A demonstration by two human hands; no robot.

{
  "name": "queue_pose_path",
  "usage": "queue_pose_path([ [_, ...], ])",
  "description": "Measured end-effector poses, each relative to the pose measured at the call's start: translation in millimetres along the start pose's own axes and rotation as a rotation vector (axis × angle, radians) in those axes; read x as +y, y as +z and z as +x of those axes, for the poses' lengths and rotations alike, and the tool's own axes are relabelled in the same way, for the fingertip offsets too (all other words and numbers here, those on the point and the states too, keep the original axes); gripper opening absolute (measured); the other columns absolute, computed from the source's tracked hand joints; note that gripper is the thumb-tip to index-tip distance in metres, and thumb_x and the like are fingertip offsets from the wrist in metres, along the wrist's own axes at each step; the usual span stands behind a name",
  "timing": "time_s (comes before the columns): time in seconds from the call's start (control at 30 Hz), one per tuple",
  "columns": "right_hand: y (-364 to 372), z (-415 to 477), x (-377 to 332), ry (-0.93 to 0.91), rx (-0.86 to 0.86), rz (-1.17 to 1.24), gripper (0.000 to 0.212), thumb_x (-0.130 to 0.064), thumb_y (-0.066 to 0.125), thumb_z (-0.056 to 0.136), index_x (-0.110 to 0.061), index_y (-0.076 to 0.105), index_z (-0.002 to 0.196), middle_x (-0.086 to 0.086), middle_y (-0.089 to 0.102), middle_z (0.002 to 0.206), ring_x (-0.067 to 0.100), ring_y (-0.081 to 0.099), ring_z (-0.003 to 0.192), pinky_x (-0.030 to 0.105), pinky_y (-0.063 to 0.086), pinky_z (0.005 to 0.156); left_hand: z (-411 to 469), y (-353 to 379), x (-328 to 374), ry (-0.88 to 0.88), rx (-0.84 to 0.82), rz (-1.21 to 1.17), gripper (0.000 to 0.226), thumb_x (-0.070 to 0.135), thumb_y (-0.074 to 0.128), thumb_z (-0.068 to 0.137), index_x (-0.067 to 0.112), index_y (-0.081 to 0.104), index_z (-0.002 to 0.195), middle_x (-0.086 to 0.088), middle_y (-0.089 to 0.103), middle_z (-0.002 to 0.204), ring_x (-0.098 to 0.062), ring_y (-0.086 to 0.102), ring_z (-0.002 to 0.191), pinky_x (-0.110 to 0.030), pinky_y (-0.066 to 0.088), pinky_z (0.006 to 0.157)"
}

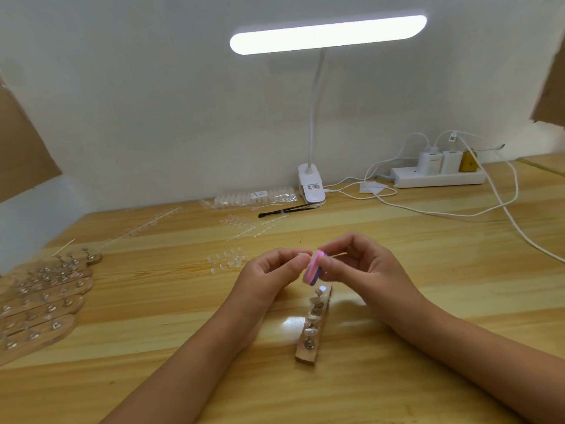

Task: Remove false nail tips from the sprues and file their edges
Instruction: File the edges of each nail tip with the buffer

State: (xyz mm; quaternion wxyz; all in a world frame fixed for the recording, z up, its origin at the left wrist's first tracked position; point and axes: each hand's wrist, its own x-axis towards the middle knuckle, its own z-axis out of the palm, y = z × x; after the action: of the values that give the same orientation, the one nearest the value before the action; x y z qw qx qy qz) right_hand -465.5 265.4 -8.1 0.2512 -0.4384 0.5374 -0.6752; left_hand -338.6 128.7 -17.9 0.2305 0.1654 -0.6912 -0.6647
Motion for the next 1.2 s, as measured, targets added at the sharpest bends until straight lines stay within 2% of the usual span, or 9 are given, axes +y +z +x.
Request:
queue_pose_path([
  [0.1, -3.1, 1.0, -1.3, -0.014, 0.062, 0.011, 0.028, -0.023, 0.071, 0.078, -0.007, 0.064, 0.100, 0.006, 0.075, 0.093, 0.020, 0.073, 0.087, 0.023, 0.057, 0.076, 0.0, 0.9, 1.2, -0.003, -0.001, 0.021, 0.043, 0.053, 0.076, 0.069, 0.028, 0.077, 0.103, 0.000, 0.074, 0.111, -0.016, 0.064, 0.115, -0.045, 0.041, 0.112],
  [0.43, -1.0, 0.2, 1.4, 0.036, -0.009, -0.001, 0.030, -0.024, 0.073, 0.078, -0.005, 0.064, 0.099, 0.010, 0.075, 0.094, 0.025, 0.073, 0.089, 0.029, 0.058, 0.079, -0.6, 1.3, 0.2, -0.003, 0.002, -0.001, 0.042, 0.050, 0.077, 0.070, 0.023, 0.077, 0.102, -0.005, 0.075, 0.109, -0.021, 0.065, 0.112, -0.046, 0.042, 0.110],
  [0.57, -3.9, 1.1, -0.5, 0.003, 0.074, 0.012, 0.028, -0.024, 0.072, 0.078, -0.008, 0.064, 0.100, 0.007, 0.075, 0.094, 0.021, 0.073, 0.089, 0.029, 0.059, 0.082, -0.3, 1.8, 1.3, -0.004, 0.004, 0.016, 0.045, 0.053, 0.077, 0.066, 0.025, 0.078, 0.101, 0.002, 0.075, 0.104, -0.007, 0.065, 0.100, -0.038, 0.045, 0.104],
  [0.7, -0.5, -0.4, 0.4, 0.043, -0.033, 0.003, 0.030, -0.021, 0.072, 0.079, -0.002, 0.063, 0.101, 0.011, 0.075, 0.095, 0.025, 0.073, 0.089, 0.029, 0.059, 0.080, -1.5, 1.9, 0.8, 0.002, 0.010, -0.008, 0.044, 0.050, 0.077, 0.069, 0.020, 0.078, 0.101, -0.007, 0.075, 0.108, -0.023, 0.066, 0.112, -0.043, 0.044, 0.107],
  [0.83, -3.7, 0.0, -2.1, 0.007, 0.067, 0.020, 0.028, -0.023, 0.072, 0.078, -0.007, 0.064, 0.100, 0.008, 0.075, 0.093, 0.020, 0.073, 0.089, 0.027, 0.058, 0.080, -1.8, 2.2, 1.4, -0.005, 0.014, 0.013, 0.046, 0.053, 0.077, 0.065, 0.023, 0.078, 0.100, -0.001, 0.075, 0.109, -0.009, 0.065, 0.104, -0.034, 0.045, 0.100],
  [0.93, -2.5, -1.6, -0.7, 0.015, 0.016, 0.037, 0.028, -0.022, 0.073, 0.078, -0.006, 0.064, 0.099, 0.010, 0.075, 0.094, 0.022, 0.073, 0.090, 0.027, 0.058, 0.079, -1.9, 2.1, 0.9, -0.006, 0.011, 0.013, 0.046, 0.052, 0.077, 0.067, 0.022, 0.078, 0.101, -0.004, 0.075, 0.109, -0.018, 0.065, 0.111, -0.038, 0.045, 0.104],
  [1.03, -2.8, -1.3, -0.9, -0.010, 0.061, 0.020, 0.029, -0.023, 0.072, 0.078, -0.007, 0.064, 0.101, 0.009, 0.075, 0.095, 0.022, 0.073, 0.092, 0.027, 0.058, 0.081, -1.7, 2.0, 2.1, -0.004, 0.014, 0.021, 0.046, 0.054, 0.076, 0.065, 0.024, 0.078, 0.100, 0.000, 0.075, 0.108, -0.008, 0.065, 0.104, -0.033, 0.045, 0.099],
  [1.13, -1.7, -1.4, -0.7, 0.017, -0.006, 0.028, 0.028, -0.022, 0.073, 0.078, -0.006, 0.064, 0.099, 0.011, 0.075, 0.095, 0.024, 0.073, 0.092, 0.030, 0.059, 0.081, -2.1, 1.9, 1.3, -0.003, 0.006, 0.018, 0.045, 0.052, 0.076, 0.068, 0.022, 0.078, 0.101, -0.004, 0.075, 0.108, -0.019, 0.066, 0.111, -0.039, 0.045, 0.105],
  [1.2, -1.4, -1.6, -0.5, -0.005, 0.035, 0.039, 0.028, -0.022, 0.073, 0.077, -0.007, 0.064, 0.098, 0.010, 0.075, 0.094, 0.023, 0.073, 0.092, 0.029, 0.058, 0.081, -2.6, 2.2, 1.9, 0.002, 0.012, 0.031, 0.044, 0.054, 0.075, 0.068, 0.024, 0.078, 0.101, -0.003, 0.075, 0.108, -0.017, 0.065, 0.110, -0.039, 0.045, 0.105],
])
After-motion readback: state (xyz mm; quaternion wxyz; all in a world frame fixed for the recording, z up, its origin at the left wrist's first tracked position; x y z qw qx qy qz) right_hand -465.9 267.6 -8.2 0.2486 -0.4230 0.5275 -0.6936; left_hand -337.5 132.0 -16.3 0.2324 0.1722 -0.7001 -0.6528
